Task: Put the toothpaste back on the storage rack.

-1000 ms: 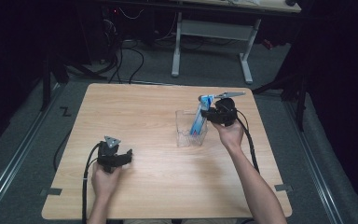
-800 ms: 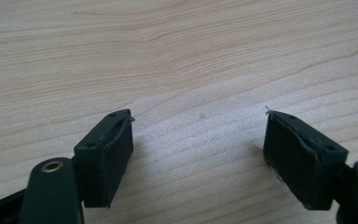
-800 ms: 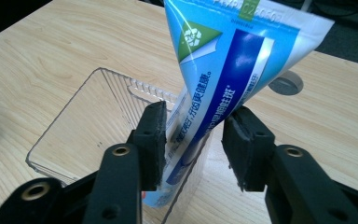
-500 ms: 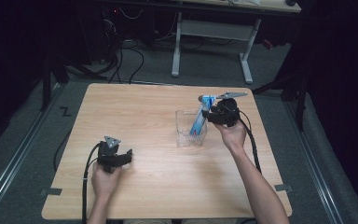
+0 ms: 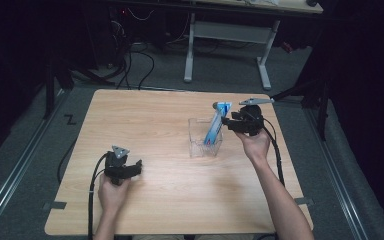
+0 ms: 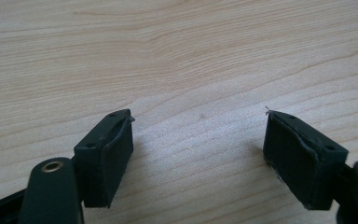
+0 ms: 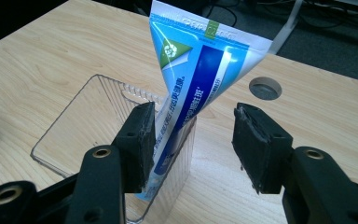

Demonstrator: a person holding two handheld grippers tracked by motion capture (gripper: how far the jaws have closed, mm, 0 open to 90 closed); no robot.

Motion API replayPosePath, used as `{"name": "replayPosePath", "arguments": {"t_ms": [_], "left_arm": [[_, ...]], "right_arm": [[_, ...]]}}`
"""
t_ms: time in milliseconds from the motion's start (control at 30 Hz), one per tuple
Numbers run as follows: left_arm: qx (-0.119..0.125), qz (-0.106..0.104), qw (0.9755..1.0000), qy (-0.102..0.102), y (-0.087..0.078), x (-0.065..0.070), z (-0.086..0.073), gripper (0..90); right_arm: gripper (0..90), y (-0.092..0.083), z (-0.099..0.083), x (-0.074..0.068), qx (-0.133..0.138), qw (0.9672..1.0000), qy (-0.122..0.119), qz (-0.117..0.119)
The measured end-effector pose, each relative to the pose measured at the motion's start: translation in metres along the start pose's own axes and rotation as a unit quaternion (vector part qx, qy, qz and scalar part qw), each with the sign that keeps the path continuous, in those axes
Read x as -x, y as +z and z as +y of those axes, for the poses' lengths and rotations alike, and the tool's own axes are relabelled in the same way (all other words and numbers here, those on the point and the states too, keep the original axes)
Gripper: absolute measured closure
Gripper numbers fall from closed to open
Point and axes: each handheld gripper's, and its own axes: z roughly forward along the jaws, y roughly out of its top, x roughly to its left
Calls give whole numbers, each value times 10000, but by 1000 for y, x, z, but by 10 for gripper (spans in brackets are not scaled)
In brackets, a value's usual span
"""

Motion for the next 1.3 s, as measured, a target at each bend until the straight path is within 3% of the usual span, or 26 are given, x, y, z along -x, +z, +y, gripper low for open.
{"name": "replayPosePath", "arguments": {"t_ms": [833,1300], "left_arm": [[6,8,10000,-5,0,0,0,244],[4,10,10000,-4,0,0,0,244]], "right_arm": [[492,-34,-2,15,346,9993,143,-17],[504,-55,-15,26,456,9985,273,-90]]}}
